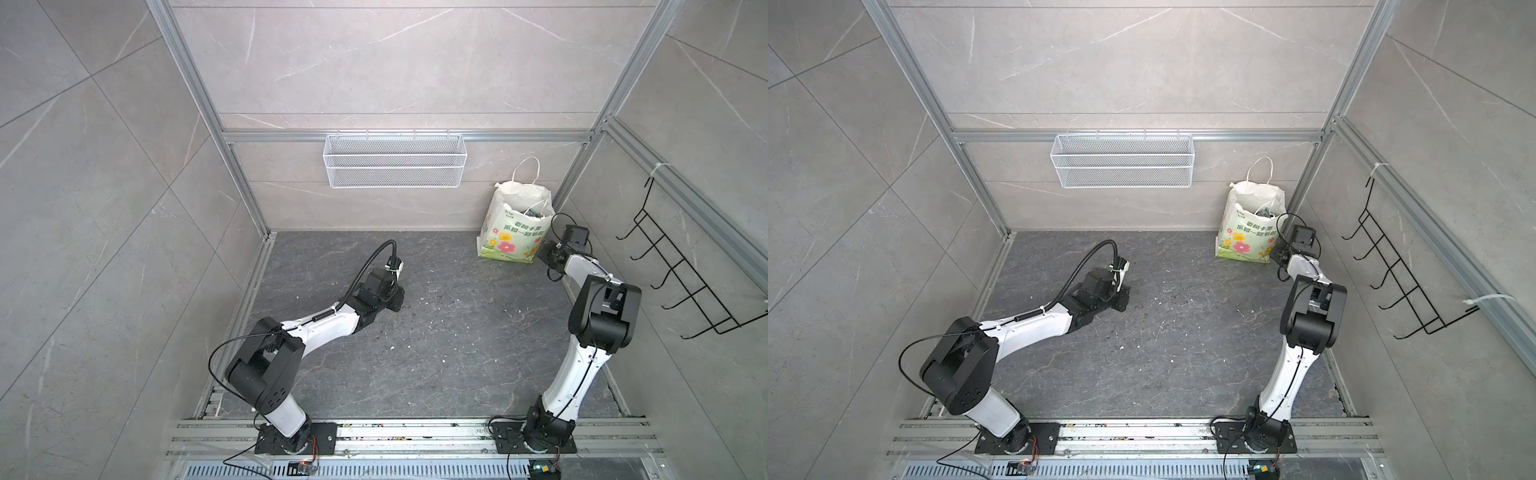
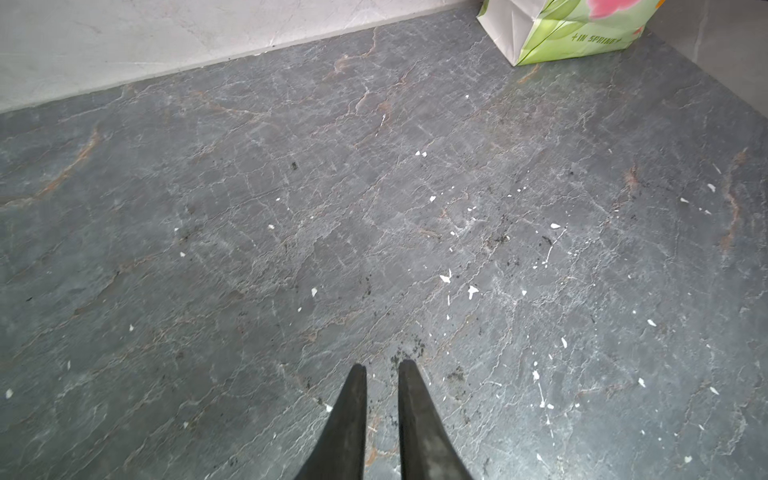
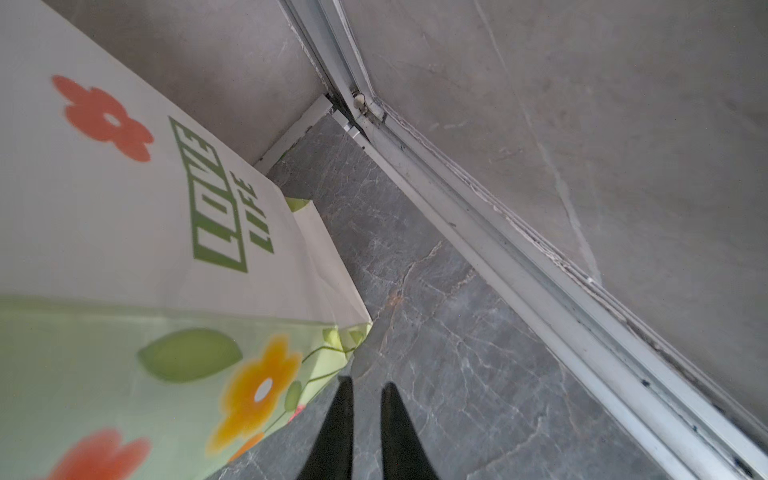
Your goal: Take the snacks out of the paper bag
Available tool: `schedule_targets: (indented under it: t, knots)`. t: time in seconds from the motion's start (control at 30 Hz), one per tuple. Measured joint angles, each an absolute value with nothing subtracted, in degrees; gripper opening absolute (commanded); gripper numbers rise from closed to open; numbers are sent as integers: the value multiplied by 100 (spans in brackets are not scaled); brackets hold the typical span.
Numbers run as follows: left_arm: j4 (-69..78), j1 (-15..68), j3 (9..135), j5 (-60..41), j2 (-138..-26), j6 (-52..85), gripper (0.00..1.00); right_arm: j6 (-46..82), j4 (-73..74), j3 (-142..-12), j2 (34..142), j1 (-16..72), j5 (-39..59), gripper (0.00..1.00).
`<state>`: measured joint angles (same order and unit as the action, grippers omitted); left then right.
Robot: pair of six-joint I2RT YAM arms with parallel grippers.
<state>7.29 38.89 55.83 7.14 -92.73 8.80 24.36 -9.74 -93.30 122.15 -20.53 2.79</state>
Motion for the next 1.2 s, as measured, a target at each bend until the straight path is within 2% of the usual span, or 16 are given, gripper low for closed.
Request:
schedule_targets:
  t: [0.17, 0.63, 0.93, 1.2]
  knots:
    - [729, 3889, 5511, 847, -9122, 878, 19, 2346, -1376, -10353, 12857, -2132, 338, 21]
    - [773, 3894, 5400, 1041, -8949, 858, 16, 2283, -1850, -12672, 14418, -2250, 917, 14]
    - [681, 4056, 5581, 1212, -9157, 681, 16, 2311, -2292, -15773, 16538, -2342, 2025, 13]
    - [591, 4088, 5605, 1328, -9161, 580, 16, 2639, -1999, -15946, 16837, -2381, 3089, 21]
